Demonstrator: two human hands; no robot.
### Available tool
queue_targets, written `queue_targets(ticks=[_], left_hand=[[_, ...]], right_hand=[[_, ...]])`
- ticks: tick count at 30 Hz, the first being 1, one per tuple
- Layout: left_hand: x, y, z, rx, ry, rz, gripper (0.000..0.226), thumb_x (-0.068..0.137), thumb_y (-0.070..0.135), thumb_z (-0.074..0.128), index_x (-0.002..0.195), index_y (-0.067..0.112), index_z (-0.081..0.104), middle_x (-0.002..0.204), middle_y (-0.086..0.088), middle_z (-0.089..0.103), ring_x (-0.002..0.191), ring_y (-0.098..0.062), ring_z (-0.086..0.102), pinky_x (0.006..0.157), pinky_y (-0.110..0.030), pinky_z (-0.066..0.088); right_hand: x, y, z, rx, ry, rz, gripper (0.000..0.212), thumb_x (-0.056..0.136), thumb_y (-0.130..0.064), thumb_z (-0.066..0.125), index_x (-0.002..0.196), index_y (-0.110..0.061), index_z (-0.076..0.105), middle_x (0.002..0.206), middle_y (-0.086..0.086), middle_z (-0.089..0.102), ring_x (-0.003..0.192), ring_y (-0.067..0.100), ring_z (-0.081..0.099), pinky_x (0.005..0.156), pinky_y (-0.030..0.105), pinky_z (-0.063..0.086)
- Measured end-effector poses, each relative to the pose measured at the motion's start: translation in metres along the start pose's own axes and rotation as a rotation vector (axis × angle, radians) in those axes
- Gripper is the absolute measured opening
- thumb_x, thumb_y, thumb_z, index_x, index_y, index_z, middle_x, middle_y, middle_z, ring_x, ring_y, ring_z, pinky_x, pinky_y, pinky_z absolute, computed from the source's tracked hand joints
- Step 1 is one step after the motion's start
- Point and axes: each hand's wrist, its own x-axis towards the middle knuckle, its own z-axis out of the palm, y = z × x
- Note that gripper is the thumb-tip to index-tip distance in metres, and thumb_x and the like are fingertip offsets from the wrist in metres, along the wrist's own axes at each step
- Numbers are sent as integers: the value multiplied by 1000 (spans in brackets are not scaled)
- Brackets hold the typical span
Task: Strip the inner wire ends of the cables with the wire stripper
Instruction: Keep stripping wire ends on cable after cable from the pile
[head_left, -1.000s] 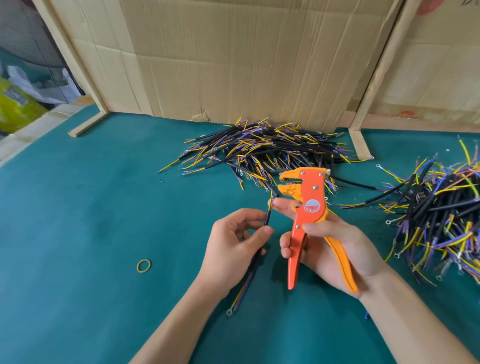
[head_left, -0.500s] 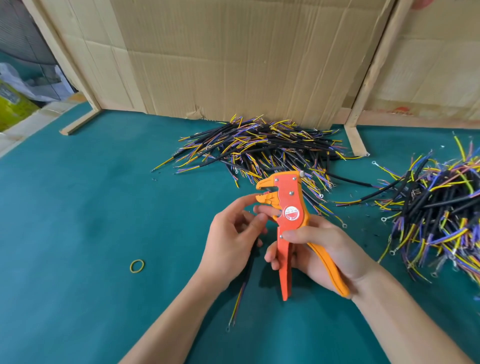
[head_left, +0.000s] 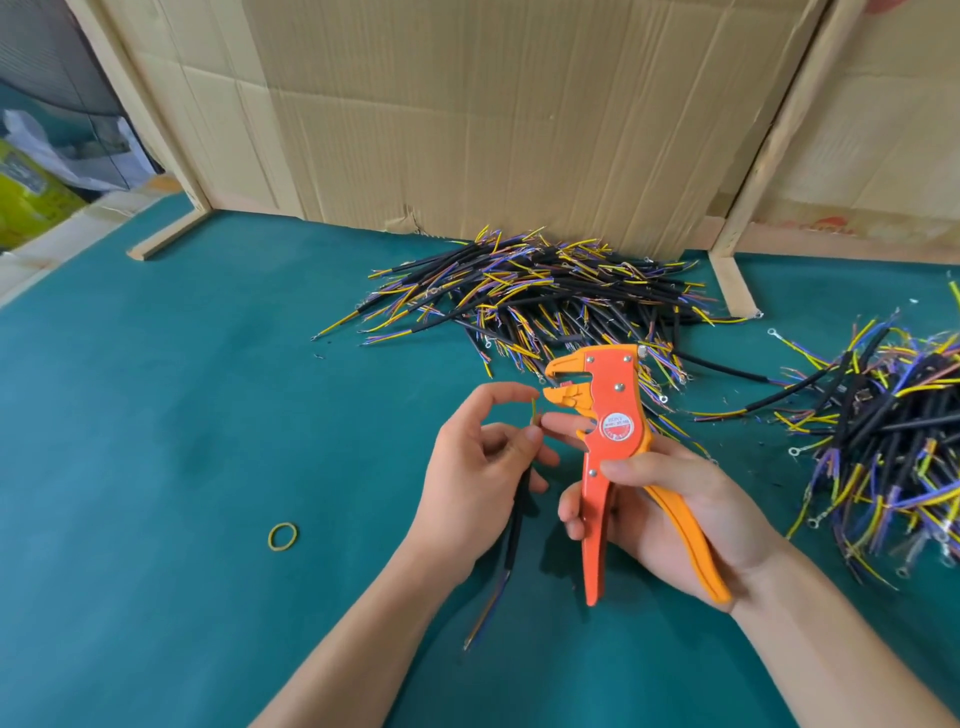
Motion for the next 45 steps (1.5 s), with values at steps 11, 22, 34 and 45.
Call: queue_targets(ticks=[11,22,34,45], left_hand=[[-1,7,-2,-32,46,-66,21,99,14,62,94,22,43,76,-11,73,52,-22,59,47,-19,42],[1,7,-3,-16,98,-34,29,95,18,68,80,9,46,71,-14,69,50,-22,57,44,-20,39],[1,9,-1,82,111,-60,9,88,18,68,83,26,67,68,-4,70,47,-15,58,49,-25,45],[-2,4,4,443,195,149,9,91,21,72,96,28,75,105,11,59,77,-5,61,70,-8,43]], right_hand=[[0,-1,3,-11,2,-9,70,66,-20,86,130,-2,66,110,30,57,75,34,63,70,41,54],[0,0,4,-32,5,-38,59,76,-15,72,134,-4,64,114,28,64,77,34,63,71,41,54],[2,3,3,-17,32,-60,61,74,-12,71,134,-4,64,107,20,69,75,34,63,69,39,55],[2,4,2,1,36,-74,62,72,-16,72,133,-6,65,110,18,68,76,33,62,68,39,55]])
